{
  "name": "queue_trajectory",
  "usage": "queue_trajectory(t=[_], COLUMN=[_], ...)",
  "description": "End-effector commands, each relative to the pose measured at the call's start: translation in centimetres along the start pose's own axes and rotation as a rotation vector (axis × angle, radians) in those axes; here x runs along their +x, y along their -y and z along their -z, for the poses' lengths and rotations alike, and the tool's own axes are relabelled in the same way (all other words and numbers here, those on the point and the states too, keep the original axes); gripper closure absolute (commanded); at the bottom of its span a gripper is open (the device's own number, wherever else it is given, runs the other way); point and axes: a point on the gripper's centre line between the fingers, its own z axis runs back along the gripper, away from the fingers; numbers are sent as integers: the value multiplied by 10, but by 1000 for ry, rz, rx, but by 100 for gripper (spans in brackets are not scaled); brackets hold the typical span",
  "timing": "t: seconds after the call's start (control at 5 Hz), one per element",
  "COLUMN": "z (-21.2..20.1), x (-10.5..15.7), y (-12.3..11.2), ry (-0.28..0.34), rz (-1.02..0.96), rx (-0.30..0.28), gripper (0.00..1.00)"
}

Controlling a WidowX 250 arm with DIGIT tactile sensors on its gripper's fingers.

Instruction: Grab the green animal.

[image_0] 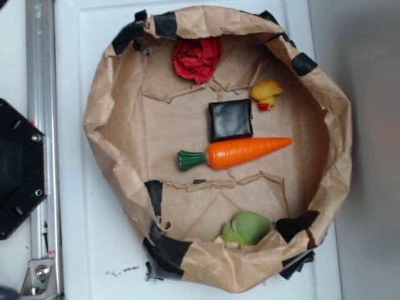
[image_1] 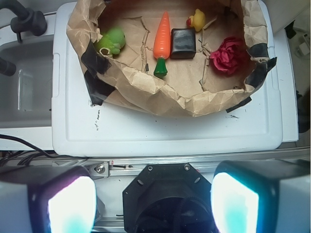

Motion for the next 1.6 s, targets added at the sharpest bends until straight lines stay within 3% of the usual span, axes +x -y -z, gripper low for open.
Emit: queue_trajectory(t=[0.0,0.2,0.4,0.6,0.8,1.0,1.2,1.4], z=[0,21,33,60,92,122,142,170], x=[0,28,52,74,92,113,116,109], y=[0,-2,-17,-40,-62,-50,-19,16], ry=[0,-79,-106,-86,-115,-187,-335,-419], rz=[0,-218,-444,-629,-805,-914,-907,-870], rx=[0,-71,-158,-244,-302,-379,-371,-336], gripper=[0,0,0,0,0,0,0,0])
